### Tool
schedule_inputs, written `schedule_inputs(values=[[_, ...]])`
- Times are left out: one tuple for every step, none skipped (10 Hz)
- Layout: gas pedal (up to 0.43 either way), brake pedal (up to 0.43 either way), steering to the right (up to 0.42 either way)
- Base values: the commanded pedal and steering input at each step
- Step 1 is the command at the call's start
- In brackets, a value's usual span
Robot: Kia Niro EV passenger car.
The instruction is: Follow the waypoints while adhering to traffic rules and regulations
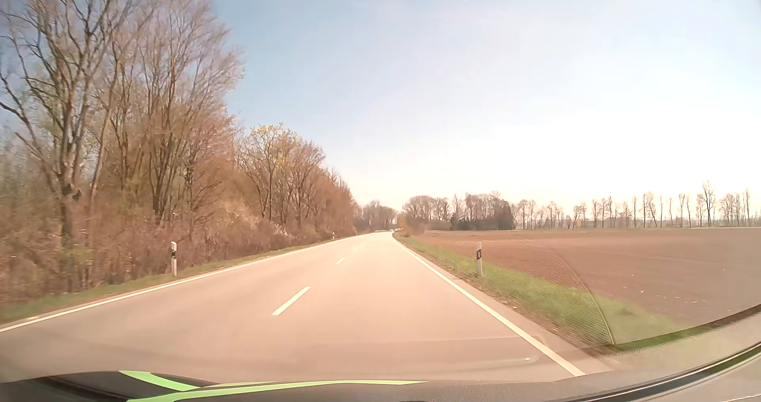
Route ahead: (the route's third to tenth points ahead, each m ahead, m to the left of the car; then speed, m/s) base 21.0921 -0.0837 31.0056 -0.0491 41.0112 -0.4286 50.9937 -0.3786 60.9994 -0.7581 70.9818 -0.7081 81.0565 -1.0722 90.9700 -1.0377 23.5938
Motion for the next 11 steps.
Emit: schedule_inputs(values=[[0.098, 0.000, 0.001], [0.098, 0.000, 0.001], [0.098, 0.000, 0.001], [0.098, 0.000, 0.001], [0.098, 0.000, 0.001], [0.098, 0.000, 0.001], [0.087, 0.000, 0.001], [0.079, 0.000, 0.001], [0.079, 0.000, 0.001], [0.079, 0.000, 0.001], [0.079, 0.000, 0.001]])
